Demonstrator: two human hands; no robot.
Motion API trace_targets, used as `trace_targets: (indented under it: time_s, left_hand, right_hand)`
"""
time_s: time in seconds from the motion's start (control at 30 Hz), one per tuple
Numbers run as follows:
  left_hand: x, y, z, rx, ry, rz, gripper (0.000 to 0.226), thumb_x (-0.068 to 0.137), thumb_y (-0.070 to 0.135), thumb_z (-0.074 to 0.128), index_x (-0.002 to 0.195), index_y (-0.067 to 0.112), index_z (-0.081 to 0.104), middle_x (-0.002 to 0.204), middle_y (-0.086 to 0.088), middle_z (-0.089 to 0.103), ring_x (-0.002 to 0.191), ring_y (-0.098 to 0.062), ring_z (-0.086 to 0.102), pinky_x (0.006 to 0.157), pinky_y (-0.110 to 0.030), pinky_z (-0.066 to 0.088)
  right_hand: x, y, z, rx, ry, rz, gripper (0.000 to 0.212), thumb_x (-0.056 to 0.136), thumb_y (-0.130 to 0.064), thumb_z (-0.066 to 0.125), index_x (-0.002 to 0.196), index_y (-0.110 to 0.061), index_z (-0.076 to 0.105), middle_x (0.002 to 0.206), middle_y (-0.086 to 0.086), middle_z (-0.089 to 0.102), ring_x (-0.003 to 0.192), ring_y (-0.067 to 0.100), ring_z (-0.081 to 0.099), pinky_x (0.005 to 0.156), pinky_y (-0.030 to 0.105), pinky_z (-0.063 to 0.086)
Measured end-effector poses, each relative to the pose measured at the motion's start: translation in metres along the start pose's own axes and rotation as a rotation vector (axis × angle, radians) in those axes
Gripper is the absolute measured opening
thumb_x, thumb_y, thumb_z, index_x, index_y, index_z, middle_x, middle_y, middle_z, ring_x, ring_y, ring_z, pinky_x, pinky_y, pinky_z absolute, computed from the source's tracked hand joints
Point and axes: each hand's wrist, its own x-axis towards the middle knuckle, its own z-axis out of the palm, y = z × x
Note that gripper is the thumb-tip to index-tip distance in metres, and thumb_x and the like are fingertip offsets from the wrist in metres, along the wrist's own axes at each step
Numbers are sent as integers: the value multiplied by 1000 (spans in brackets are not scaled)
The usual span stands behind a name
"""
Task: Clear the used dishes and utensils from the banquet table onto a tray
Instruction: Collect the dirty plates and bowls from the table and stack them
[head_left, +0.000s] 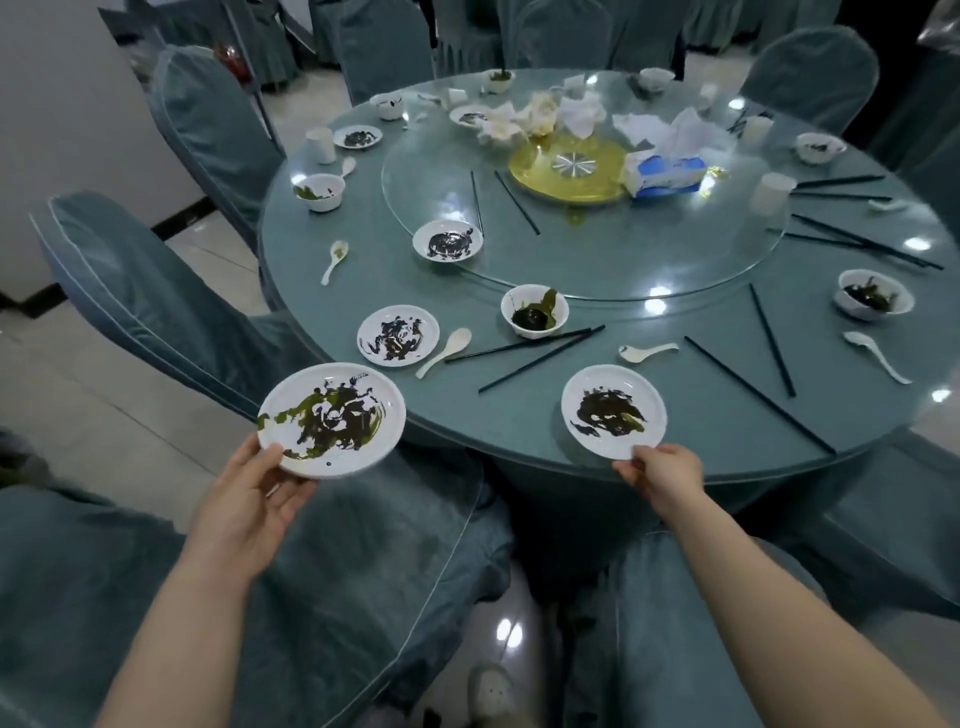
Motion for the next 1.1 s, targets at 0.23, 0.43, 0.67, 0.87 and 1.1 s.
trace_targets:
  time_s: [0.23, 0.43, 0.67, 0.87, 1.1]
  left_hand:
    - [19, 28, -30, -124, 10, 11, 21, 97, 13, 48, 105, 27, 61, 77, 4, 75, 78, -17, 69, 58, -26, 59]
    - [32, 38, -57, -167, 25, 61, 25, 98, 11, 45, 107, 27, 62, 79, 6, 75, 66, -9, 71, 57, -24, 58]
    - [64, 50, -69, -199, 138, 93, 28, 99, 13, 45, 118, 24, 62, 97, 0, 75, 78, -13, 72, 59, -27, 59]
    - [95, 47, -49, -172, 259, 112, 28, 99, 12, 44, 117, 23, 62, 97, -2, 73, 78, -14, 69, 61, -24, 58]
    - [124, 45, -24, -216, 345, 84, 28, 96, 11, 48, 113, 27, 65, 98, 0, 74, 79, -15, 70, 65, -32, 58]
  right_hand:
    - [-60, -12, 71, -110, -194, -123, 9, 92, -5, 56, 92, -7, 48, 62, 15, 65, 42, 15, 59, 39, 20, 47]
    - [-77, -25, 150, -250, -312, -165, 6, 93, -6, 54, 98, -5, 50, 64, 15, 65, 44, 15, 56, 40, 21, 46]
    - [-19, -51, 251, -544, -326, -293, 13, 92, -11, 57, 104, -11, 53, 63, 10, 64, 41, 14, 57, 40, 23, 44]
    - [33, -70, 319, -1000, -344, -519, 23, 85, -19, 60, 106, -13, 64, 92, 11, 72, 81, 27, 70, 76, 32, 55]
    - [73, -81, 354, -1249, -444, -706, 37, 84, -25, 63, 119, -12, 62, 115, 10, 67, 107, 29, 61, 85, 32, 45]
